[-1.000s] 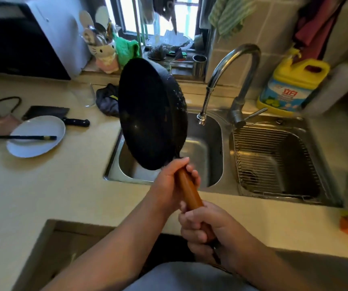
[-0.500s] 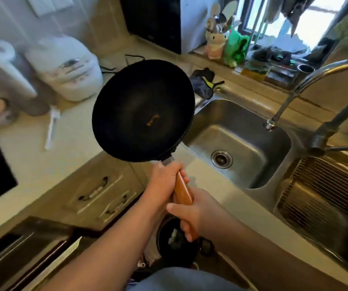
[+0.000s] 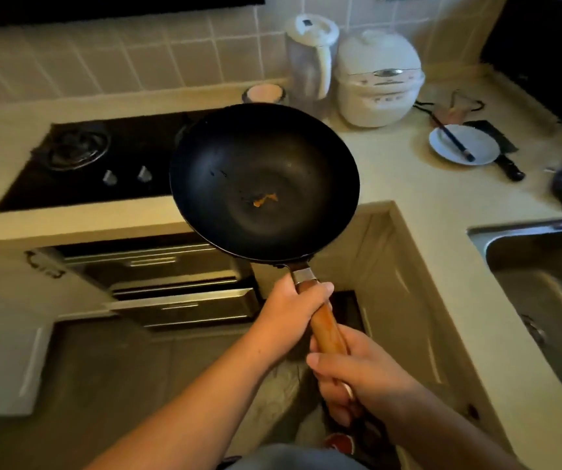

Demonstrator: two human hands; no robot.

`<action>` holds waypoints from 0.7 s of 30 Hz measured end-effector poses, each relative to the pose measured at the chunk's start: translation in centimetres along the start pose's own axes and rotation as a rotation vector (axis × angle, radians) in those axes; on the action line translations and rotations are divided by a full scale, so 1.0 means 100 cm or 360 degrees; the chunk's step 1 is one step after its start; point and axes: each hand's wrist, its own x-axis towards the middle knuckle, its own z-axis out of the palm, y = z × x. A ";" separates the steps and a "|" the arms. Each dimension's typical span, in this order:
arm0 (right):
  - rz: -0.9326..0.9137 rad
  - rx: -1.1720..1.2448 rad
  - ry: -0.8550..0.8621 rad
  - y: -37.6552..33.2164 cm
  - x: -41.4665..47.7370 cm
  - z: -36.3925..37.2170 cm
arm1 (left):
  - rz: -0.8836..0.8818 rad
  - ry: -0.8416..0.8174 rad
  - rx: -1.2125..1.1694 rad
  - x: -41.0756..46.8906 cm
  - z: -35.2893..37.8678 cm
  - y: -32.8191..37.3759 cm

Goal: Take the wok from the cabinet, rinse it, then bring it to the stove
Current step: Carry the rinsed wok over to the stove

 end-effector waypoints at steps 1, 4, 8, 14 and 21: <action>0.0032 -0.0021 -0.0029 0.003 0.007 0.014 | -0.0013 0.0050 -0.0017 -0.008 -0.015 -0.005; 0.0095 -0.0030 -0.0141 0.015 0.023 0.061 | -0.0070 0.0197 -0.0113 -0.033 -0.062 -0.023; 0.0139 -0.0174 -0.0231 0.031 0.040 0.117 | -0.0103 0.0318 -0.0180 -0.069 -0.116 -0.042; 0.0209 -0.0200 -0.0355 0.061 0.072 0.208 | -0.0050 0.0503 -0.0288 -0.126 -0.206 -0.064; 0.0267 -0.0213 -0.0532 0.083 0.125 0.292 | -0.0045 0.0853 -0.0767 -0.164 -0.286 -0.085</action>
